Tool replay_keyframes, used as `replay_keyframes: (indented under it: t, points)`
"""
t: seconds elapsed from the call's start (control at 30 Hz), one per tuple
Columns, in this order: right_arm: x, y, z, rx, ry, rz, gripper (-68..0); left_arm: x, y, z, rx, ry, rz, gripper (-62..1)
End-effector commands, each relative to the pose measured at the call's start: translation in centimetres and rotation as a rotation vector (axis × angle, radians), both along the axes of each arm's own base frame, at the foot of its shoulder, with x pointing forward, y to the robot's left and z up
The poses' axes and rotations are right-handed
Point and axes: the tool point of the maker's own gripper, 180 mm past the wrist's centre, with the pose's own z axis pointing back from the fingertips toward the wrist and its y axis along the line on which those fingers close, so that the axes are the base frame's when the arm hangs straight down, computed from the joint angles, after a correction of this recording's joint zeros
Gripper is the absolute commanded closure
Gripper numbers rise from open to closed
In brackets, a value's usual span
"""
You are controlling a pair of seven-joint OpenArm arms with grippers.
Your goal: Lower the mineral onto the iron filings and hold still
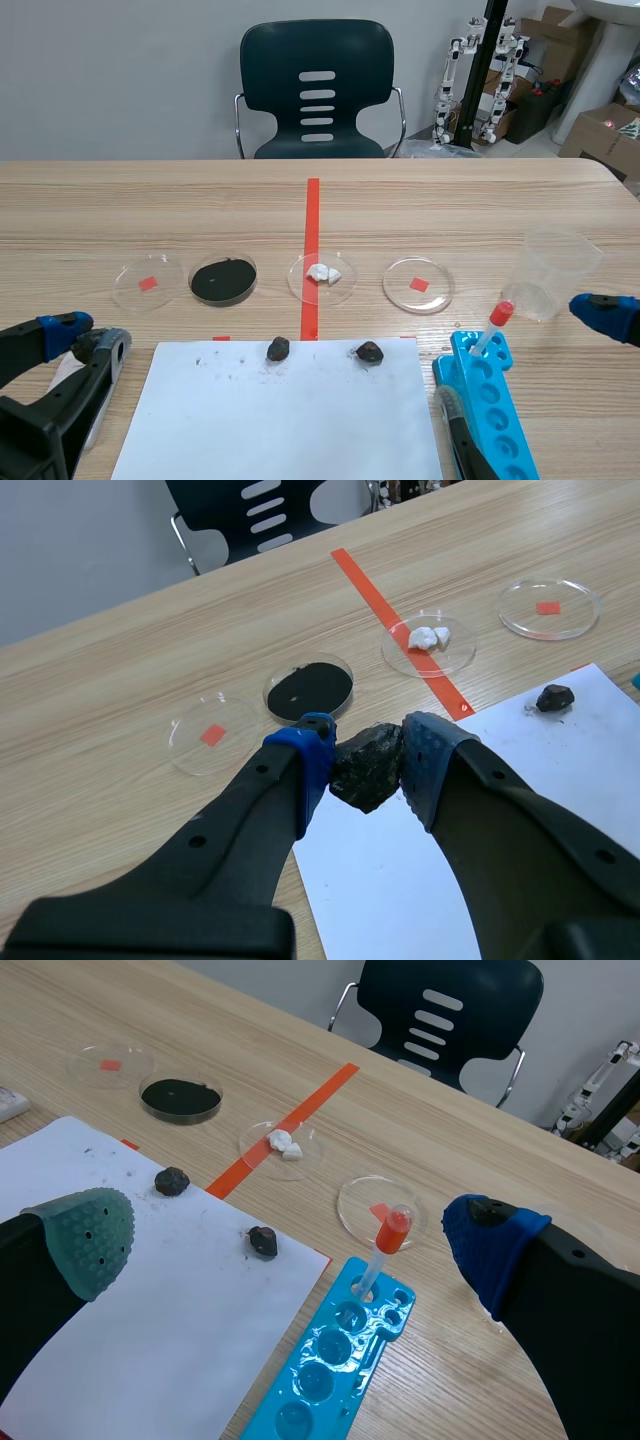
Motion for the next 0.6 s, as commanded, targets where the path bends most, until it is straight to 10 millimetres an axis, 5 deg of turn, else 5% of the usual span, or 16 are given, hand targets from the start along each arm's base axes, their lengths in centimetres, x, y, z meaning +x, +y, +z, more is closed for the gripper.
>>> replay_keyframes:
  t: [0.0,0.57]
  points:
    - [0.59,0.02,1.15,0.01,-0.045,0.0,-65.5,0.35,-0.28,1.05,-0.018,-0.039,-0.002,-11.6]
    - [0.59,0.02,1.15,0.01,-0.045,0.0,-65.5,0.33,-0.24,0.92,-0.016,-0.032,-0.001,-11.6]
